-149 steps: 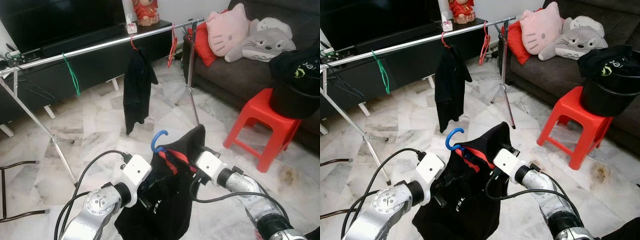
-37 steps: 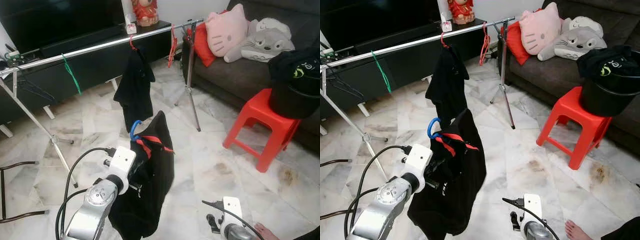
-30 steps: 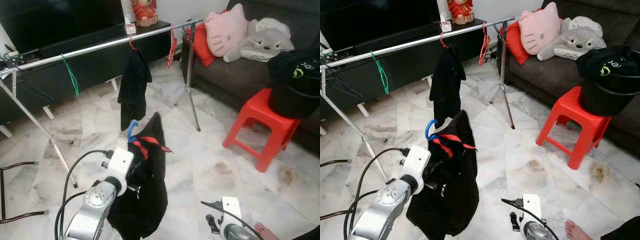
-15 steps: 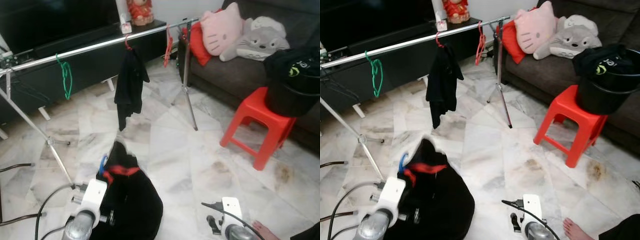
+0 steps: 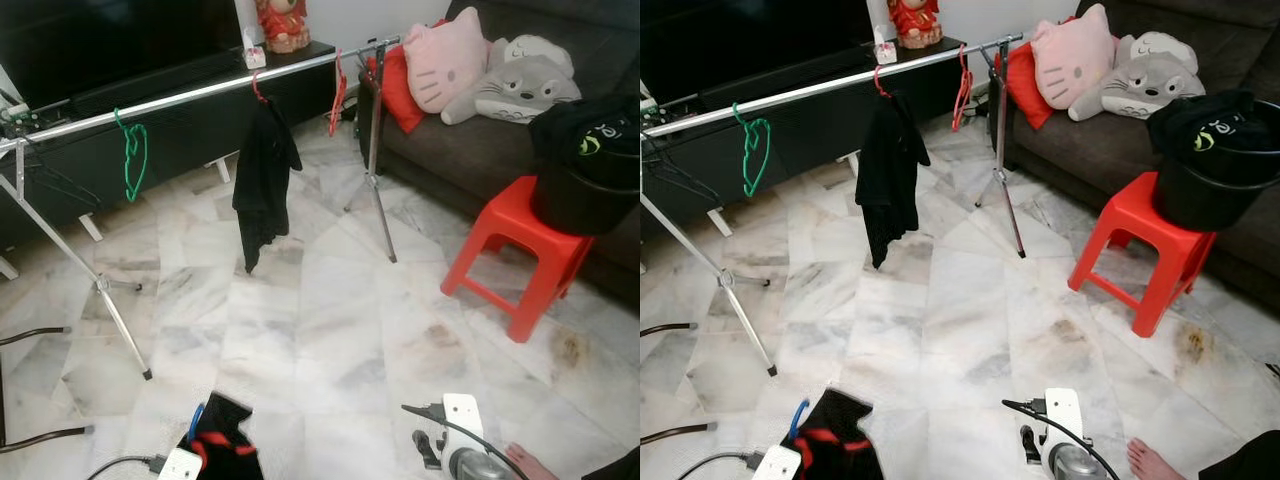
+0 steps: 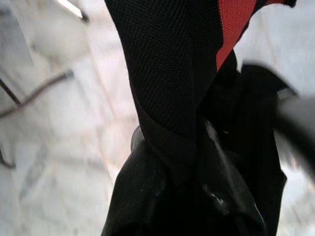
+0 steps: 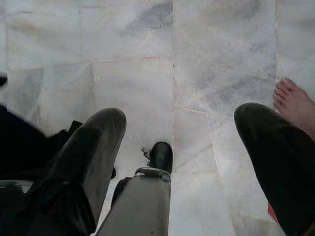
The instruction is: Hang hanger
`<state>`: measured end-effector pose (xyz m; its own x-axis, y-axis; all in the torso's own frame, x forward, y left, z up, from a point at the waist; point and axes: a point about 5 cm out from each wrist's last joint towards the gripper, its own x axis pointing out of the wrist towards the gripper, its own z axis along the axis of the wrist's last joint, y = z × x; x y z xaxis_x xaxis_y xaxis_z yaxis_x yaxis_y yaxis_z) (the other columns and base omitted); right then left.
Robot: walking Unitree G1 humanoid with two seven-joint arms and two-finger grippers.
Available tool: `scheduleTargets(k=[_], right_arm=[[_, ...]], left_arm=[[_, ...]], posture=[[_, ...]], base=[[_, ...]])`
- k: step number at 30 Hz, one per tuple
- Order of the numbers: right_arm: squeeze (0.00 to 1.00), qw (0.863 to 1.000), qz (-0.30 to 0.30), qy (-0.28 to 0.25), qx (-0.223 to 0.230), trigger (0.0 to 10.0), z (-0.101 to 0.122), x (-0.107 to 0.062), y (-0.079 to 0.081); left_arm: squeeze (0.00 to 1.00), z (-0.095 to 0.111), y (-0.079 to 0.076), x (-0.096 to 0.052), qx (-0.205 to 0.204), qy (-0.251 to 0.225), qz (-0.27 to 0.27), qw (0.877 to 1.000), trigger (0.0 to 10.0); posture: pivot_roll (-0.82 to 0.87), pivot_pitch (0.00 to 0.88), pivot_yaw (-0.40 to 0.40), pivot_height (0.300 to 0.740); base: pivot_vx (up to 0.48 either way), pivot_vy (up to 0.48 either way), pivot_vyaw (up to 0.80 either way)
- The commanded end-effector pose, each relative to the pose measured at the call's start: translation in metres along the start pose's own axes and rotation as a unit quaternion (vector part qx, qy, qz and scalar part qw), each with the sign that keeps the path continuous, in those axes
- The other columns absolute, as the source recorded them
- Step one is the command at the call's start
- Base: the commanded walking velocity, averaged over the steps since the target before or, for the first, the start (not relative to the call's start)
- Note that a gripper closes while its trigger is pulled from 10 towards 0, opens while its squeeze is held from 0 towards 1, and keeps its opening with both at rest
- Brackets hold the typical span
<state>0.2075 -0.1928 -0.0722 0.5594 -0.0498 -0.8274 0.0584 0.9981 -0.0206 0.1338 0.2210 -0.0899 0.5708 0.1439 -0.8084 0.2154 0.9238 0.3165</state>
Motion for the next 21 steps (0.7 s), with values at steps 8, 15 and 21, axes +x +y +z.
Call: scheduleTargets(k=[8,15,21], right_arm=[[1.00,1.000,0.006,0.004,0.009,10.0,-0.005,0.000,0.004],[1.00,1.000,0.006,0.003,0.005,10.0,-0.004,0.000,0.004],[0.00,1.000,0.010,0.006,-0.006,10.0,-0.005,0.000,0.003]], left_arm=[[0.00,-0.014,-0.006,0.000,-0.022,0.032,0.003,0.999,10.0],[0.00,-0.012,-0.008,0.001,-0.023,0.031,0.002,0.999,10.0],[0.00,-0.012,-0.015,0.001,-0.030,0.033,-0.008,0.999,10.0]], posture=[[-0.15,0.000,0.090,0.732],[-0.15,0.000,0.091,0.732],[-0.15,0.000,0.092,0.732]], base=[[0.000,0.000,0.00],[0.000,0.000,0.00],[0.000,0.000,0.00]])
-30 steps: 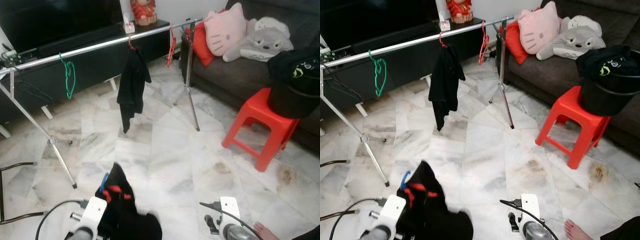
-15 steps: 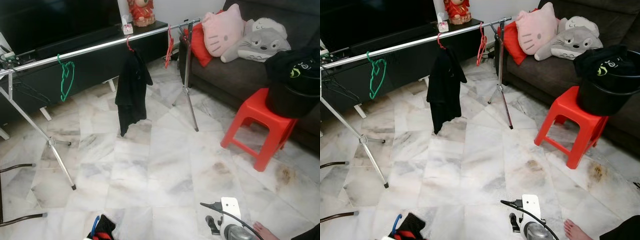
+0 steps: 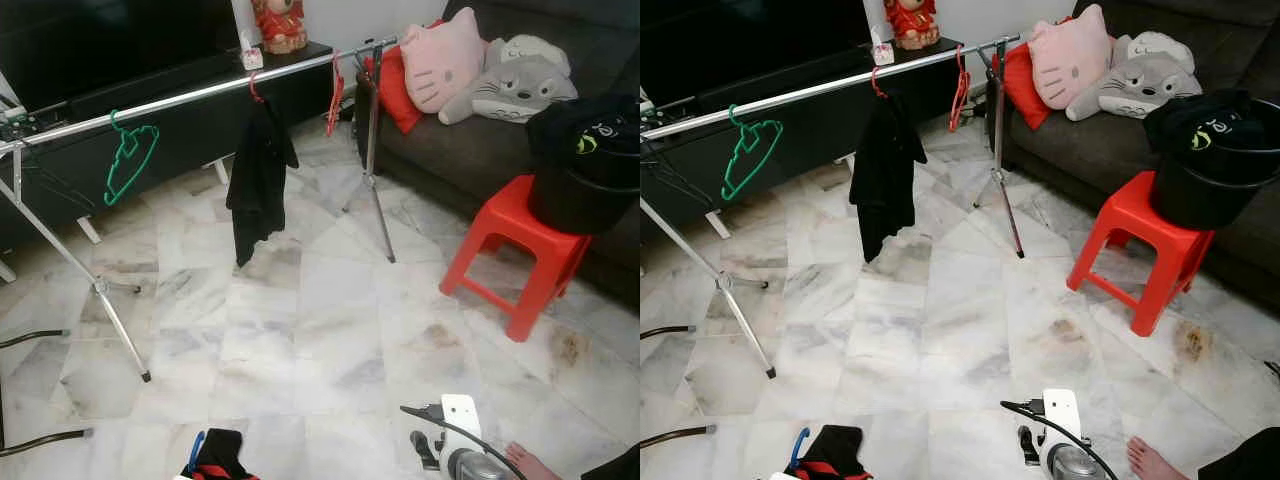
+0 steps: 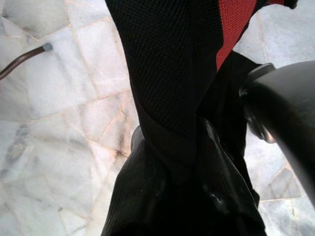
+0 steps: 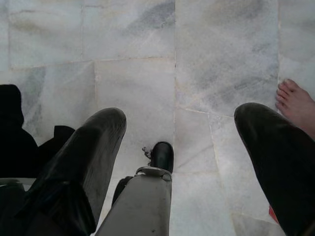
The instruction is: Hang hanger
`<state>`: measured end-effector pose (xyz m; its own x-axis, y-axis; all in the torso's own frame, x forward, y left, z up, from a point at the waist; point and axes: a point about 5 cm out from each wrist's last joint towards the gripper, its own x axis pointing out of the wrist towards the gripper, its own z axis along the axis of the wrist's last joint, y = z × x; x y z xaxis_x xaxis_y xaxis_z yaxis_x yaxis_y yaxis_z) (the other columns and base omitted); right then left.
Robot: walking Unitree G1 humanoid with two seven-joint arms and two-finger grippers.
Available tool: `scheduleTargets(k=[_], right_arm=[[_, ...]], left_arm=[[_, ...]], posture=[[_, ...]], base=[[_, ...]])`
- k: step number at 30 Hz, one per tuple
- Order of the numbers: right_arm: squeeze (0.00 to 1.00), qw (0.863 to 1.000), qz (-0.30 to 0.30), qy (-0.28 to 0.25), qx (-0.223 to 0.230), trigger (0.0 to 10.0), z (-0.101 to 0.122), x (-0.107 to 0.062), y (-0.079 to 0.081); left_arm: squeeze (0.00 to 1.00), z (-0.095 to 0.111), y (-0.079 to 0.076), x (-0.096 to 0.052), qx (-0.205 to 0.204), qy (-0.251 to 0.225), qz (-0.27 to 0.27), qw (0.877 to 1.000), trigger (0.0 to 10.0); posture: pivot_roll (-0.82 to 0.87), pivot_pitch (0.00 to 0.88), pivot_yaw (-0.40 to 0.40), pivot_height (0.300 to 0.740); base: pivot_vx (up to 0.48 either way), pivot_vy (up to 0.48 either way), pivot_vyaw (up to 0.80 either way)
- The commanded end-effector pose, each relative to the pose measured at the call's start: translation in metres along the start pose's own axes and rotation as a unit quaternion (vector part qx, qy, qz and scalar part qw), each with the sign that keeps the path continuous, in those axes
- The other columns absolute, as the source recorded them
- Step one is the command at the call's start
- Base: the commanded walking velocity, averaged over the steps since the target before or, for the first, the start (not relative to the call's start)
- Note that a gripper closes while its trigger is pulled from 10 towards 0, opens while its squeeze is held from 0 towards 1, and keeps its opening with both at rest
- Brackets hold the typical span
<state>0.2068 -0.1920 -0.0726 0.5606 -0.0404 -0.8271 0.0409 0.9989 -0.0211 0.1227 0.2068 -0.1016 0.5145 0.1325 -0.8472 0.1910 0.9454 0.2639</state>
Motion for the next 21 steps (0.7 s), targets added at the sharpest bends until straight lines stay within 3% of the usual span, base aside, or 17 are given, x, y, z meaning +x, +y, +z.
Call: scheduleTargets(k=[1,2,6,7,13,14,19,20,21], right_arm=[[0.00,1.000,0.005,0.006,0.001,4.6,-0.0042,-0.0002,0.0026],[0.00,1.000,0.003,0.004,0.001,0.0,-0.0040,-0.0002,0.0024],[0.00,1.000,0.011,0.003,0.006,0.0,-0.0037,-0.0002,0.0032],[0.00,1.000,0.015,0.004,0.004,10.0,-0.0035,-0.0002,0.0035],[0.00,1.000,0.012,0.004,-0.005,10.0,-0.0024,-0.0001,0.0020],[1.00,1.000,0.014,0.002,0.003,10.0,-0.0025,-0.0002,0.0023],[1.00,1.000,0.011,0.001,0.001,10.0,-0.0022,-0.0002,0.0013],[0.93,1.000,0.012,0.002,0.001,10.0,-0.0023,-0.0002,0.0012],[0.00,1.000,0.014,0.004,-0.002,10.0,-0.0023,-0.0002,0.0013]], left_arm=[[0.00,-0.0026,0.0036,-0.0004,-0.005,0.002,0.008,1.000,10.0],[0.00,-0.0026,0.0030,-0.0004,-0.006,0.002,0.008,1.000,10.0],[0.00,-0.0038,0.0012,-0.0007,-0.008,0.004,0.006,1.000,10.0],[0.00,-0.0043,0.0008,-0.0007,-0.010,0.005,0.005,1.000,10.0],[0.00,-0.0040,-0.0006,-0.0006,-0.014,0.006,0.003,1.000,10.0],[0.00,-0.0038,-0.0008,-0.0005,-0.015,0.006,0.003,1.000,10.0],[0.00,-0.0034,-0.0025,-0.0005,-0.017,0.005,0.002,1.000,10.0],[0.00,-0.0034,-0.0029,-0.0005,-0.018,0.006,0.001,1.000,10.0],[0.00,-0.0035,-0.0036,-0.0005,-0.018,0.006,0.000,1.000,10.0]], posture=[[-0.15,0.000,0.092,0.732],[-0.15,0.000,0.092,0.732],[-0.15,0.000,0.089,0.732],[-0.15,0.000,0.088,0.732],[-0.14,0.000,0.083,0.732],[-0.14,0.000,0.082,0.732],[-0.15,0.000,0.080,0.732],[-0.15,0.000,0.080,0.732],[-0.15,0.000,0.079,0.732]], base=[[0.000,0.000,0.00],[0.000,0.000,0.00],[0.000,0.000,0.00],[0.000,0.000,0.00],[0.000,0.000,0.00],[0.000,0.000,0.00],[0.000,0.000,0.00],[0.000,0.000,0.00],[0.000,0.000,0.00]])
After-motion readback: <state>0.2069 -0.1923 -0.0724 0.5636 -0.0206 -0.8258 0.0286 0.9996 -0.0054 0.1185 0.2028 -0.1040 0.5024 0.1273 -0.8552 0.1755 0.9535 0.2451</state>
